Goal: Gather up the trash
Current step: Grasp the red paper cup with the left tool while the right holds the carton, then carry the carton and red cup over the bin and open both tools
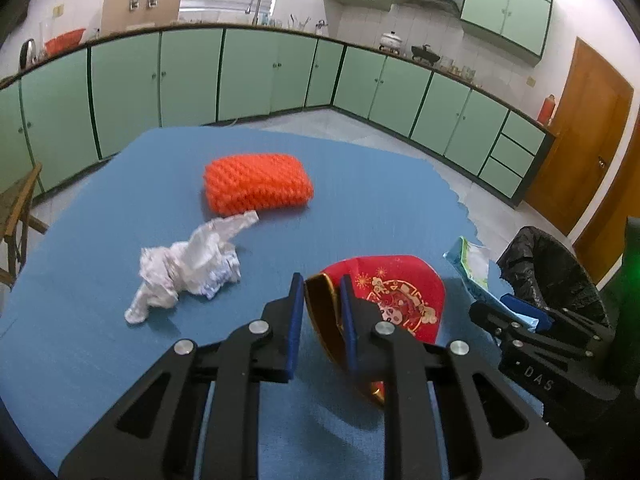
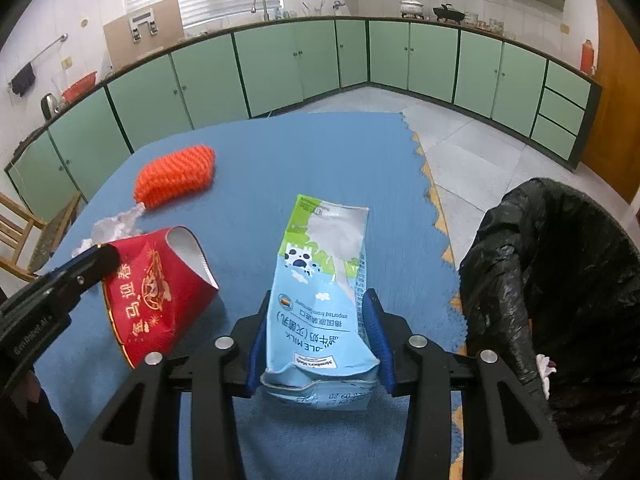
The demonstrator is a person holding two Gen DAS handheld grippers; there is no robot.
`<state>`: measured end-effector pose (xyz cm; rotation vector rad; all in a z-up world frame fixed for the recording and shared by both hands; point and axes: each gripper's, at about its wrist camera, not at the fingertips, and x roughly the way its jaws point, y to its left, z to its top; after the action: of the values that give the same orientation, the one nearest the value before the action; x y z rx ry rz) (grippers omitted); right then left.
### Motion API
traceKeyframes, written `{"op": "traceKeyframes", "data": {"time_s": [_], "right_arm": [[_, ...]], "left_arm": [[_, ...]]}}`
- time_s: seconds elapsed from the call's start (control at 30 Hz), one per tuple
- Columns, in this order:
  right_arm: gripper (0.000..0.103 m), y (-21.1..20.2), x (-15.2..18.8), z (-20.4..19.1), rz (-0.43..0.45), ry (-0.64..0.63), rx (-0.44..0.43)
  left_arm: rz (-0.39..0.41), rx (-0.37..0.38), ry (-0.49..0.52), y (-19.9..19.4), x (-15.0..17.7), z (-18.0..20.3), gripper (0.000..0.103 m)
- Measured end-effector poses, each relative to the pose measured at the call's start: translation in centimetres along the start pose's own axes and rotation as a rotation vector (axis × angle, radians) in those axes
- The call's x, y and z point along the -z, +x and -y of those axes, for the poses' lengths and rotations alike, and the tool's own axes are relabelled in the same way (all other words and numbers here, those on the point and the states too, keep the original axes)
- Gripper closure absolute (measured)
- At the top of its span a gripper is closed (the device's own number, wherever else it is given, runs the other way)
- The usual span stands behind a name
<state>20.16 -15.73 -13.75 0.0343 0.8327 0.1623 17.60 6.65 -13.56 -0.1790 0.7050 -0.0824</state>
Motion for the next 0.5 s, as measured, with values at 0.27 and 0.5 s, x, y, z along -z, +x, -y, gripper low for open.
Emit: {"op": "traceKeyframes", "data": {"time_s": [0.27,0.5], "right_arm": [[0.060,-3.4,-1.6,0.0,0.072,-0.006,-0.014],[0.060,-6.8,-2.8,1.4,0.133,0.012,-0.016]], "left_arm": [[0.068,0.003,0.041,-2.2,-1.3,0.9,0.087],[0.129,0.006,0.088,-4.5,-2.5,3.0,0.087]]}}
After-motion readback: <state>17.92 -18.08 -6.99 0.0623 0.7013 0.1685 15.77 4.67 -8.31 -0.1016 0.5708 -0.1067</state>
